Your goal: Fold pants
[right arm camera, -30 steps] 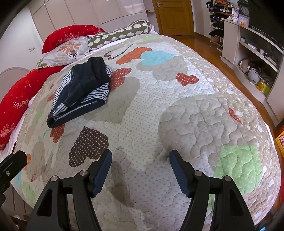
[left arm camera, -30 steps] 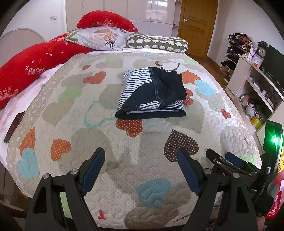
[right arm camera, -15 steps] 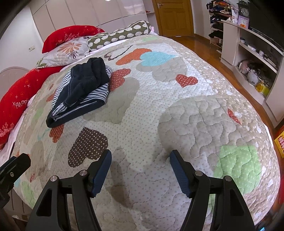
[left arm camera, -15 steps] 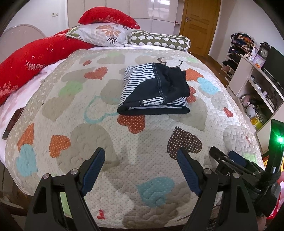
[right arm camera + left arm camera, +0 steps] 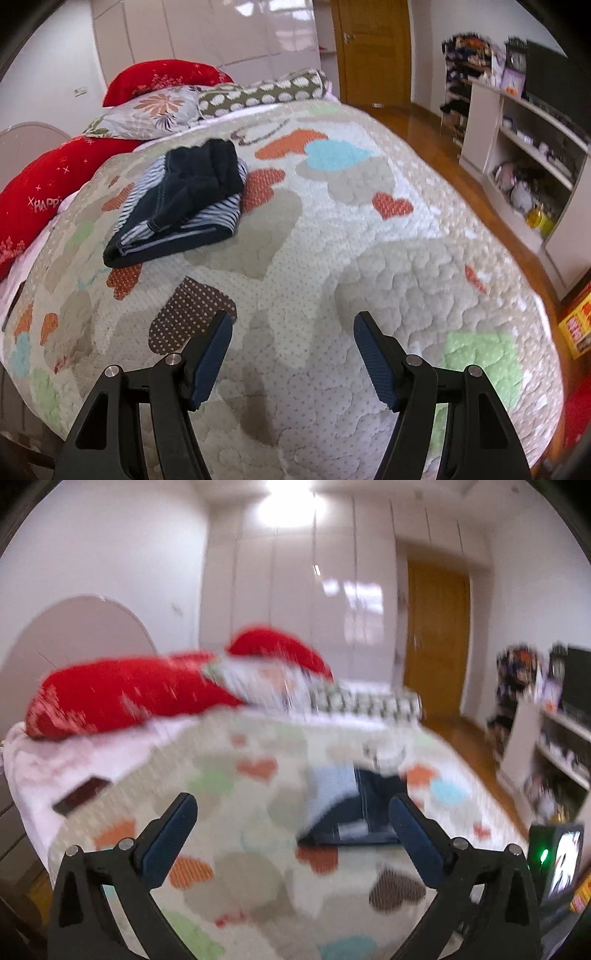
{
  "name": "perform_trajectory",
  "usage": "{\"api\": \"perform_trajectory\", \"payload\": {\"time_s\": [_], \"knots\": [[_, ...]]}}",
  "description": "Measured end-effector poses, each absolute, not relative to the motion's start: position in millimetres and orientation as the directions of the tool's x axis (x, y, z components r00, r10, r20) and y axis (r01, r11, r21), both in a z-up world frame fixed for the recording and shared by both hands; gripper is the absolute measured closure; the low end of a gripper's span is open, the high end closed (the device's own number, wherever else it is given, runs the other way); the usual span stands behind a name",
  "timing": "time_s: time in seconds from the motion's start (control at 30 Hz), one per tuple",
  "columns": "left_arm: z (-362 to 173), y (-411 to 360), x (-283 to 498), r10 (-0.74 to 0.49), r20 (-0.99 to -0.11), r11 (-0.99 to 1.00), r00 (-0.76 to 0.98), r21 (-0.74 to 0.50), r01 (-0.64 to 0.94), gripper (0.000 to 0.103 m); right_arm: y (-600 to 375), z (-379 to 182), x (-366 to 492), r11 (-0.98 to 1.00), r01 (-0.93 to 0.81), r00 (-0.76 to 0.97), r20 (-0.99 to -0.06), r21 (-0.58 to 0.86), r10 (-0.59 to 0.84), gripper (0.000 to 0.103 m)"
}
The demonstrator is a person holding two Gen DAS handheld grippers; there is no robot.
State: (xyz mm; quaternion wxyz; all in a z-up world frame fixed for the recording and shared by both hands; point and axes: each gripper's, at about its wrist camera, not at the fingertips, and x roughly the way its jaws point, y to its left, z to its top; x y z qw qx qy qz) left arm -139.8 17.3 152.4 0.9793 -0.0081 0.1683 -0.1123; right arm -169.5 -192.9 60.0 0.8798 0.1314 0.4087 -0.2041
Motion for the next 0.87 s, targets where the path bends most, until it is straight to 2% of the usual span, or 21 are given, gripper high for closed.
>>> {"api": "perform_trajectory", "payload": {"time_s": [0.07, 0.13, 0.23, 0.4, 0.5, 0.87], "knots": [[161.5, 23.8, -141.9, -0.226, -0.295, 0.974, 0.928, -0.073, 0.214, 0.000, -189.7, 64.5, -170.0, 0.890, 0.455, 0.597, -0.757, 0.045, -0.267, 0.030], [162.4, 23.6, -139.4, -0.214, -0.333, 0.977, 0.919, -0.059, 0.206, 0.000, -186.5, 67.8, -170.0, 0.896, 0.442, 0.607, -0.746, 0.031, -0.274, 0.030], [155.4, 21.6, -130.4, -0.274, -0.390, 0.960, 0.879, -0.063, 0.272, 0.000, -182.0, 70.1, -169.4, 0.906, 0.423, 0.618, -0.738, 0.020, -0.272, 0.030], [120.3, 16.4, -102.2, -0.311, -0.591, 0.948, 0.744, -0.137, 0.288, 0.000, -177.4, 68.5, -167.2, 0.915, 0.402, 0.616, -0.742, 0.008, -0.264, 0.030], [102.5, 10.4, -95.6, -0.304, -0.654, 0.948, 0.693, -0.137, 0.286, 0.000, -177.2, 67.4, -166.4, 0.915, 0.402, 0.616, -0.742, 0.006, -0.266, 0.030], [74.2, -7.4, -92.1, -0.296, -0.733, 0.936, 0.613, -0.095, 0.338, 0.000, -164.2, 64.7, -163.5, 0.934, 0.356, 0.617, -0.747, -0.017, -0.249, 0.029]]}}
